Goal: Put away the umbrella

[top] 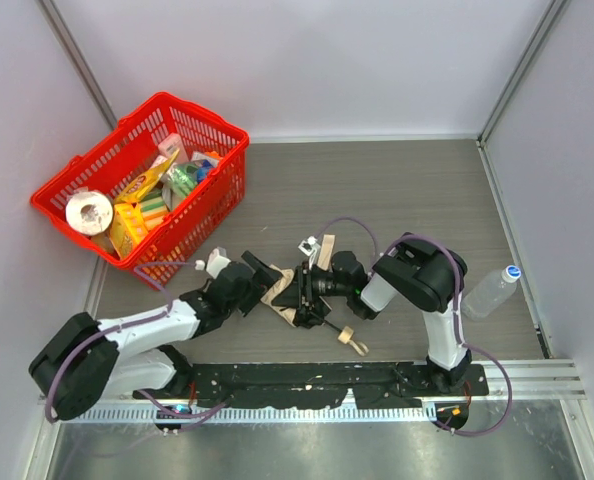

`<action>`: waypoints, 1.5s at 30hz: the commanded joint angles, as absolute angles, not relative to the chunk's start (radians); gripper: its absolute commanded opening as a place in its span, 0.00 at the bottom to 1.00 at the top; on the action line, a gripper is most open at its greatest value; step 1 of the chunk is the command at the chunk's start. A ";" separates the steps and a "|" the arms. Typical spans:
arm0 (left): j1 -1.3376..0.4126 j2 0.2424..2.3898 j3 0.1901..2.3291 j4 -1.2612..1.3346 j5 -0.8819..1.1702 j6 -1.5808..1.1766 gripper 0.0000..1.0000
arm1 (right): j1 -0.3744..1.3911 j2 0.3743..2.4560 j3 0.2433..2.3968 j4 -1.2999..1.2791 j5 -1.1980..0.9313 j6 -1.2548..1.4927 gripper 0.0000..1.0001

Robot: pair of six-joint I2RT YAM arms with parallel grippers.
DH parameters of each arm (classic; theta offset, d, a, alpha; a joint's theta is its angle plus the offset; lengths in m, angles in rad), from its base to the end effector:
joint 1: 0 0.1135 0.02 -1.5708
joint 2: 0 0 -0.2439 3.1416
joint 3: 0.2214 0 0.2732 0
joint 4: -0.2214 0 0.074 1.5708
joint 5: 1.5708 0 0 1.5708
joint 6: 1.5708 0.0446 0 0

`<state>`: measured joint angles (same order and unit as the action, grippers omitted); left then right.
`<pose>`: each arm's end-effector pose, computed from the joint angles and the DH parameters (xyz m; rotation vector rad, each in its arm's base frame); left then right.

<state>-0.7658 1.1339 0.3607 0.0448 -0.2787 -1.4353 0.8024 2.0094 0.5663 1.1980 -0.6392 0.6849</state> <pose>0.1791 -0.1552 0.1135 -0.9322 2.2202 -0.8071 0.2057 0.2511 0.0510 -0.6410 1.9904 1.5631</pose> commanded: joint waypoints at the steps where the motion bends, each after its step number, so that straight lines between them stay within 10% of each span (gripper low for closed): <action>1: -0.787 1.244 0.361 0.081 -0.258 -1.417 1.00 | 0.815 2.065 0.546 1.239 -0.761 0.781 0.01; 5: -0.808 1.262 0.330 0.089 -0.265 -1.460 0.88 | 0.813 2.059 0.563 1.213 -0.762 0.769 0.01; 12: -0.808 1.250 0.285 0.127 -0.279 -1.448 0.08 | 0.813 1.985 0.592 0.970 -0.733 0.632 0.01; 14: -0.808 1.241 0.287 0.115 -0.279 -1.451 0.00 | 0.813 1.935 0.604 0.838 -0.689 0.565 0.10; 18: -0.808 1.232 0.279 0.100 -0.278 -1.468 0.00 | 0.825 1.794 0.663 0.491 -0.519 0.437 0.57; 21: -0.808 1.224 0.279 0.083 -0.272 -1.486 0.00 | 0.860 1.683 0.710 0.279 -0.370 0.370 0.72; 32: -0.808 1.219 0.293 0.051 -0.262 -1.502 0.00 | 1.123 1.514 0.867 -0.069 0.210 0.204 0.80; 45: -0.807 1.239 0.354 -0.120 -0.244 -1.615 0.00 | 1.407 1.836 0.894 -0.043 0.719 0.320 0.79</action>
